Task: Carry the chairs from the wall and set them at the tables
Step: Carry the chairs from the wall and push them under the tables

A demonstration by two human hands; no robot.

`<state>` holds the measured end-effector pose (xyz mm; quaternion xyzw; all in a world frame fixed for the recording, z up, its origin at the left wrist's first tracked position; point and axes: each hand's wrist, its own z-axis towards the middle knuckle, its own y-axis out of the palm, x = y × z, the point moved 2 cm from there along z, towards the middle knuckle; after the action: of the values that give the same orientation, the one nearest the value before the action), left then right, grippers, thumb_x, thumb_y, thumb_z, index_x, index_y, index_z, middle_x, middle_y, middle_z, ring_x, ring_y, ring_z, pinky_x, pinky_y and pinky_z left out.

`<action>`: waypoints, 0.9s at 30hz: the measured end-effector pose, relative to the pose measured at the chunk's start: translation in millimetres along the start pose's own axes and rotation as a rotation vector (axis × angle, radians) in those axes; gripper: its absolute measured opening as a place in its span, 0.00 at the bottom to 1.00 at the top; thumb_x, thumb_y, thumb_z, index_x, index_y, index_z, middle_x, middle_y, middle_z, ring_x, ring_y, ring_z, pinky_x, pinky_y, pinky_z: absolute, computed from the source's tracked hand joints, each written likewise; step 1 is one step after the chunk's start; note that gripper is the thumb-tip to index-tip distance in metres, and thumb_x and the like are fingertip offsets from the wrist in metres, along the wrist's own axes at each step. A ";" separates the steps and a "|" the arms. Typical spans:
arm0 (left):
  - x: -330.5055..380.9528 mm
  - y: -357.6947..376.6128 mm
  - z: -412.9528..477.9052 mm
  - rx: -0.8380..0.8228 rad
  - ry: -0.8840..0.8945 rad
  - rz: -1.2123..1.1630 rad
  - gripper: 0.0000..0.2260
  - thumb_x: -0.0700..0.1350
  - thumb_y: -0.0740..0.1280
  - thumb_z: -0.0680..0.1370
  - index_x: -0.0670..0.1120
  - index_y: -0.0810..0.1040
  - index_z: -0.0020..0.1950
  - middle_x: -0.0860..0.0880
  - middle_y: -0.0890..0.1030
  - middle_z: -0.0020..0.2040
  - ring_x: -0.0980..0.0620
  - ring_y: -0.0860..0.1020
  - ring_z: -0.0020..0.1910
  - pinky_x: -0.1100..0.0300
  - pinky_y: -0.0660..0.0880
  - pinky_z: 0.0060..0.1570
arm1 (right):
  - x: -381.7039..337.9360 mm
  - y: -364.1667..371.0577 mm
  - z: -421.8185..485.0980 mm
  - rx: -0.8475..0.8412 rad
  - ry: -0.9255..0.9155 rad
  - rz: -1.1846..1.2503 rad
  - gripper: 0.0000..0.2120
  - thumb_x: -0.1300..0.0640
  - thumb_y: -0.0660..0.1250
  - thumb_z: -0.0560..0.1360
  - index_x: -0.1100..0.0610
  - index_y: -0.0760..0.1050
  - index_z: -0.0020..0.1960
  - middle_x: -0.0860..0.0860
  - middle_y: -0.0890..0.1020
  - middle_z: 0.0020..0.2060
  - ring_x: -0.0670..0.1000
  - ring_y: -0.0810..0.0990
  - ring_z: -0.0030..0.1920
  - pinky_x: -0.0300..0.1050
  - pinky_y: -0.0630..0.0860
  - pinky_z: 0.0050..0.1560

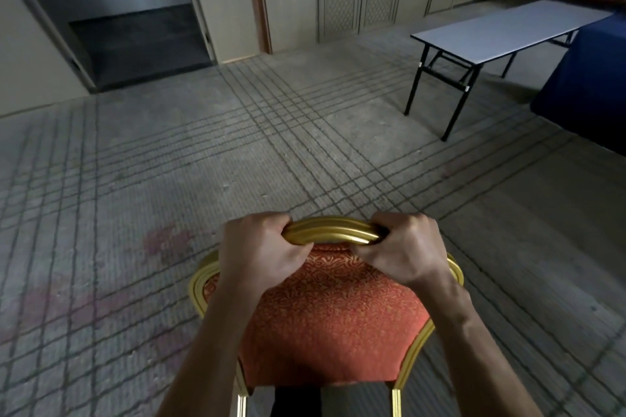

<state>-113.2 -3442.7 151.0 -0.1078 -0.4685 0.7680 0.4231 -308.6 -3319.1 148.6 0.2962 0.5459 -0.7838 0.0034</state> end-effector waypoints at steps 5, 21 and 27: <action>-60.6 84.6 104.4 -0.017 -0.030 -0.069 0.19 0.60 0.72 0.64 0.48 0.70 0.28 0.50 0.75 0.25 0.47 0.77 0.25 0.59 0.71 0.27 | 19.6 38.6 138.7 -0.029 0.002 -0.041 0.20 0.32 0.61 0.61 0.50 0.74 0.33 0.42 0.74 0.25 0.47 0.75 0.31 0.42 0.68 0.38; -131.9 308.4 468.0 -0.036 0.120 -0.166 0.17 0.58 0.70 0.65 0.51 0.65 0.29 0.52 0.74 0.26 0.49 0.75 0.25 0.59 0.70 0.27 | 146.2 81.4 513.3 0.058 0.087 -0.060 0.16 0.38 0.68 0.62 0.50 0.72 0.31 0.41 0.73 0.24 0.46 0.75 0.29 0.42 0.72 0.35; -145.1 383.0 595.7 -0.005 0.117 -0.130 0.17 0.58 0.71 0.65 0.49 0.69 0.28 0.52 0.73 0.25 0.49 0.74 0.23 0.59 0.69 0.24 | 197.7 86.6 664.7 0.047 0.029 -0.056 0.20 0.34 0.62 0.62 0.52 0.73 0.33 0.43 0.74 0.25 0.48 0.76 0.30 0.41 0.68 0.37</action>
<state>-568.4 -4003.8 127.2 -0.1228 -0.4508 0.7303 0.4983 -749.3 -3861.3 134.1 0.2922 0.5352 -0.7918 -0.0336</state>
